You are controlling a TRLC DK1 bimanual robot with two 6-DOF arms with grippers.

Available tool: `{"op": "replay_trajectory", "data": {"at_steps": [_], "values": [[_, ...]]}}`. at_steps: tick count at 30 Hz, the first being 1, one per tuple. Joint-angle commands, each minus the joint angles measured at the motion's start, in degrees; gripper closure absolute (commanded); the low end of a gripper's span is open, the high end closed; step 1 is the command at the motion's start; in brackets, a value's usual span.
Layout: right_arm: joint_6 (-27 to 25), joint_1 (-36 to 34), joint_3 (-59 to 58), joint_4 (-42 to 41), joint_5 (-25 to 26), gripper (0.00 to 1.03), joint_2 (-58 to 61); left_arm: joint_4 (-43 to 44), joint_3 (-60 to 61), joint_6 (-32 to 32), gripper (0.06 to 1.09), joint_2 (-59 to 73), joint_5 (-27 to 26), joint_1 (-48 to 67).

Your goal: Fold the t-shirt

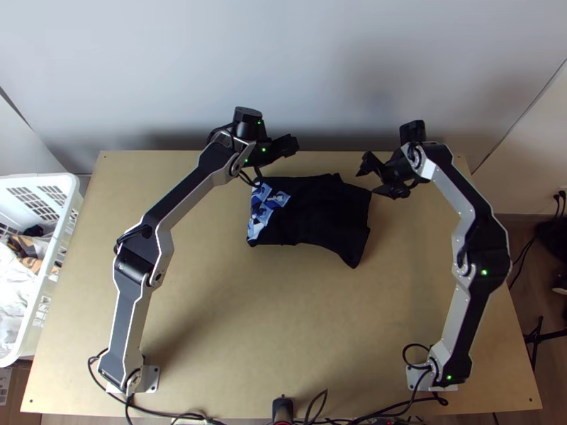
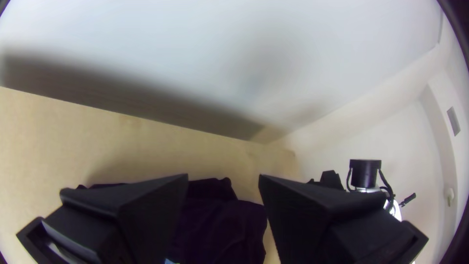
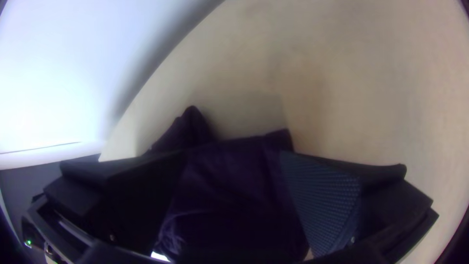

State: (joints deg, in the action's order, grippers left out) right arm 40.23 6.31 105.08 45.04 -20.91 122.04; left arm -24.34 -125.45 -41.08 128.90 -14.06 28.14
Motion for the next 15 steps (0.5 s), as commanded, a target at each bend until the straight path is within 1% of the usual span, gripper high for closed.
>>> {"op": "replay_trajectory", "data": {"at_steps": [1, 8, 11, 12, 13, 14, 15], "values": [[2.2, -1.4, 6.6, 1.2, -3.8, 0.14, 7.2, -0.1, 0.0, 0.2, 0.36, 0.0, 0.0, -0.4], [2.8, -1.6, 7.9, 2.8, -3.7, 0.14, 10.1, -0.1, 0.0, 0.2, 0.36, 0.2, 0.0, -0.7], [2.8, -1.6, 10.5, 6.1, -3.7, 0.15, 12.4, 0.1, 0.0, 0.2, 0.36, 0.2, 0.0, -0.6], [2.8, -1.4, 11.4, 7.6, -3.7, 0.17, 13.1, 0.1, 0.0, 0.2, 0.36, 0.2, 0.0, -0.6], [2.8, -1.2, 12.1, 9.0, -3.7, 0.22, 13.8, 0.0, 0.0, 0.2, 0.36, 0.2, 0.0, -0.6], [2.9, -0.9, 12.6, 10.2, -3.7, 0.33, 14.3, 0.0, 0.0, 0.2, 0.36, 0.2, 0.0, -0.6], [3.0, -0.9, 13.0, 11.4, -3.7, 0.51, 14.5, 0.1, 0.0, 0.2, 0.36, 0.2, 0.0, -0.7]]}}
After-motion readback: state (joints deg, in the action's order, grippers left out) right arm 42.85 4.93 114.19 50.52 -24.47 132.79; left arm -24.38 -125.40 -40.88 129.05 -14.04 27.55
